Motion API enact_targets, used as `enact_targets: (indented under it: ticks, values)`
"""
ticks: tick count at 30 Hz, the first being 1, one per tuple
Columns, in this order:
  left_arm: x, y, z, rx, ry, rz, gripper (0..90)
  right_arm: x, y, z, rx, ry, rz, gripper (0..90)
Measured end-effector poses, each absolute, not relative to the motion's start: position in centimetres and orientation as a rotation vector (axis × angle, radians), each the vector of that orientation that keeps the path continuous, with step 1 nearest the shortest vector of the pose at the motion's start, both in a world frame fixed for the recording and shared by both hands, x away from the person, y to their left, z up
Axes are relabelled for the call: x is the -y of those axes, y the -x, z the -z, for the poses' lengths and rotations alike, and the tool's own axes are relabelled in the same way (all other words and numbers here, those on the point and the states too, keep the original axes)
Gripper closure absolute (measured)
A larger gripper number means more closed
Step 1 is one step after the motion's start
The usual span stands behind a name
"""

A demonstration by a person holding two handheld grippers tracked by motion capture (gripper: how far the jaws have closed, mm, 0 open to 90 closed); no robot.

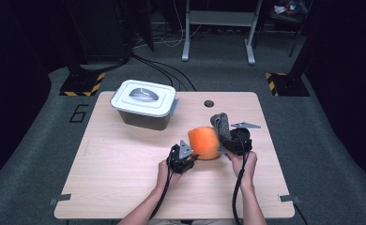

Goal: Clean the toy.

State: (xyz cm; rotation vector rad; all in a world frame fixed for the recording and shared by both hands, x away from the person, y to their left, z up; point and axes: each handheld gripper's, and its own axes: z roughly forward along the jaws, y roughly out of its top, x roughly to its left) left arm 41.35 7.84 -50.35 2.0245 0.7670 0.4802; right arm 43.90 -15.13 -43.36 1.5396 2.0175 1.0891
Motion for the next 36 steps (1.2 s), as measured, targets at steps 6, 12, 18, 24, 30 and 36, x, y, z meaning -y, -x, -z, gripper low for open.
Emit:
enact_targets:
  ticks: [6,12,18,24,30,36]
  values:
    - [-8.2,-41.2,49.6,-0.765,-2.012,-0.392,72.9,14.8,-42.7,42.1,-2.033,-1.515,-1.124,74.4]
    - [-8.0,-40.9,49.4,-0.748,-2.026,-0.374,72.7,13.2,-42.0,40.8,-2.093,-1.452,-1.172,74.3]
    - [-7.5,-40.7,49.5,-0.731,-2.047,-0.387,72.8,10.5,-42.8,42.1,-2.196,-1.400,-1.126,74.4]
    - [-7.5,-40.8,49.7,-0.749,-2.044,-0.384,72.7,10.3,-43.1,42.7,-2.188,-1.375,-1.071,75.2]
    - [-7.6,-41.0,49.8,-0.754,-2.040,-0.388,72.5,10.4,-43.1,42.6,-2.168,-1.384,-1.062,75.4]
    - [-7.7,-41.1,49.8,-0.755,-2.046,-0.389,72.4,10.9,-43.0,42.5,-2.151,-1.388,-1.038,75.5]
